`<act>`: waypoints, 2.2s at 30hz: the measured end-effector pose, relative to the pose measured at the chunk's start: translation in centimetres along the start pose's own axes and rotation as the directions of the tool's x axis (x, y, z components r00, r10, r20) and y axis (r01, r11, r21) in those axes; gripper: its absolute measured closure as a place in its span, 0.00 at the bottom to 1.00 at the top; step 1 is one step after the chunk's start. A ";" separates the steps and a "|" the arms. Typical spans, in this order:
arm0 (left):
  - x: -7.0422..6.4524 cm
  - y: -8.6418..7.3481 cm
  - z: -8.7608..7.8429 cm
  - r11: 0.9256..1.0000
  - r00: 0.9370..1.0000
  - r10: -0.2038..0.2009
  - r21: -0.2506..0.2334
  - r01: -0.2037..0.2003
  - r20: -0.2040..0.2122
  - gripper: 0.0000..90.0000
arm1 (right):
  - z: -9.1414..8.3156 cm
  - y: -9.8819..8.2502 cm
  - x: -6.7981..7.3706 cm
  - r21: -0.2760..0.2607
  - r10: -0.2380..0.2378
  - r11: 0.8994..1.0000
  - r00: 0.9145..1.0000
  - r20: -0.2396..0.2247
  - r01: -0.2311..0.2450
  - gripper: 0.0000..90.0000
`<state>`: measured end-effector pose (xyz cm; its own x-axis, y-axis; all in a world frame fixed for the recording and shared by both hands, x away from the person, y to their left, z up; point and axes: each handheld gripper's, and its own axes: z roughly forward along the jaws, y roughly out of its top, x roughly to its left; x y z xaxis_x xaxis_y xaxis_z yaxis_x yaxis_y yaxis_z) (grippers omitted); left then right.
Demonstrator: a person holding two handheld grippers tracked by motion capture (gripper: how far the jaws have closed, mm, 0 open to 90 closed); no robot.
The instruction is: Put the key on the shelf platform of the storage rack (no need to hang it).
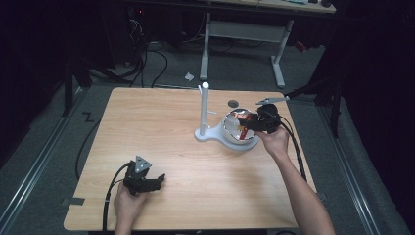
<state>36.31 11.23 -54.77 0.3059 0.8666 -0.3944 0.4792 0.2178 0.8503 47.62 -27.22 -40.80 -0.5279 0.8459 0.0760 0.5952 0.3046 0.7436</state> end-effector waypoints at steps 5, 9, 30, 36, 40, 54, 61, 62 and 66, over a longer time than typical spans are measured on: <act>0.0 0.0 0.0 1.000 1.000 0.000 -0.001 0.000 0.000 0.22 | 0.3 -0.2 0.0 0.005 -0.005 1.000 1.000 0.003 0.005 0.54; 0.0 0.0 0.0 1.000 1.000 0.000 0.000 0.000 0.000 0.22 | 0.5 -0.3 -0.1 0.016 -0.013 1.000 1.000 0.015 0.013 0.54; 0.0 0.0 0.0 1.000 1.000 0.000 -0.001 0.000 0.000 0.22 | 1.6 -1.9 -1.9 0.035 0.042 0.998 0.997 0.057 -0.044 0.54; 0.0 0.0 0.0 1.000 1.000 0.000 -0.001 0.000 0.000 0.22 | 2.1 -2.1 -2.2 0.050 0.047 0.997 0.996 0.074 -0.051 0.54; 0.0 0.0 0.0 1.000 1.000 0.000 -0.001 0.000 0.000 0.22 | 2.1 -2.2 -2.3 0.059 0.057 0.996 0.996 0.065 -0.061 0.52; 0.0 0.0 0.0 1.000 1.000 0.000 0.000 0.000 0.000 0.22 | 1.3 -2.0 -2.2 0.025 0.055 0.998 0.998 0.036 -0.056 0.43; 0.0 0.0 0.0 1.000 1.000 0.000 -0.001 0.000 0.000 0.22 | 0.3 -2.0 -2.5 -0.013 0.074 0.997 0.997 0.027 -0.074 0.40; 0.0 0.0 0.0 1.000 1.000 0.000 -0.001 0.000 0.000 0.22 | 0.1 -2.0 -2.6 -0.016 0.075 0.997 0.997 0.024 -0.075 0.40; 0.0 0.0 0.0 1.000 1.000 0.000 0.000 0.000 0.000 0.22 | -0.5 -1.9 -2.5 -0.028 0.071 0.997 0.997 0.029 -0.070 0.39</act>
<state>36.30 11.23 -54.77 0.3061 0.8666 -0.3942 0.4794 0.2174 0.8502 47.50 -30.19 -42.06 -0.4669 0.8775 0.1094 0.6136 0.2324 0.7546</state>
